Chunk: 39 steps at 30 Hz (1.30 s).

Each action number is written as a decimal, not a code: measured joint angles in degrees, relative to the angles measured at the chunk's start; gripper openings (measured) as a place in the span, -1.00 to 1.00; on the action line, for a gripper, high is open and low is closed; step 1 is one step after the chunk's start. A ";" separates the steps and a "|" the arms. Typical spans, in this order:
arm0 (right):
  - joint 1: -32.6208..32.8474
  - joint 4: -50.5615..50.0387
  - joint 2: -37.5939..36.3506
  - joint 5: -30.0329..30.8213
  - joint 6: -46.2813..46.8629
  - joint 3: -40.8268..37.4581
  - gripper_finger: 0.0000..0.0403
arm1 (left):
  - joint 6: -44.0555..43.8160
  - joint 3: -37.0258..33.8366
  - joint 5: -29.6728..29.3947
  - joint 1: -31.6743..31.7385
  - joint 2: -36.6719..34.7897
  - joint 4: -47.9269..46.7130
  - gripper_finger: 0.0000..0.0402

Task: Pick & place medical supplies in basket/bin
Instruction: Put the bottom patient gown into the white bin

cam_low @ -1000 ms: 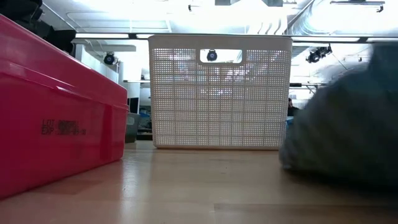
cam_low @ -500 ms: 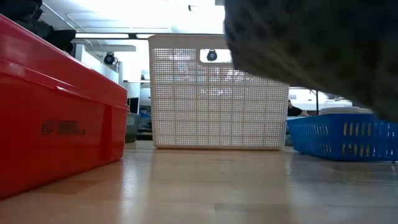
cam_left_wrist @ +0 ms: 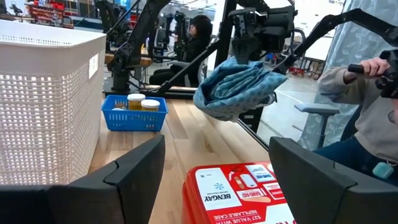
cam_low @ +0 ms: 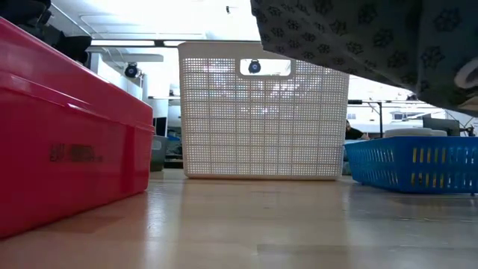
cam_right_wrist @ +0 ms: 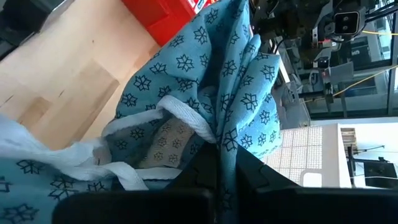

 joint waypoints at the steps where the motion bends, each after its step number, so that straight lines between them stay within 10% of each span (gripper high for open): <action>1: -0.01 -0.08 0.00 -0.14 0.08 0.00 -0.98 | 0.00 0.00 0.00 0.00 0.00 0.01 0.40; 15: -7.43 0.36 -9.61 -0.24 -3.11 0.00 -0.98 | 0.00 0.00 0.05 0.00 -0.02 0.00 0.40; 39: -35.91 24.98 -23.27 -9.26 -39.73 0.00 -0.98 | 0.00 0.00 0.15 0.00 -0.02 0.02 0.40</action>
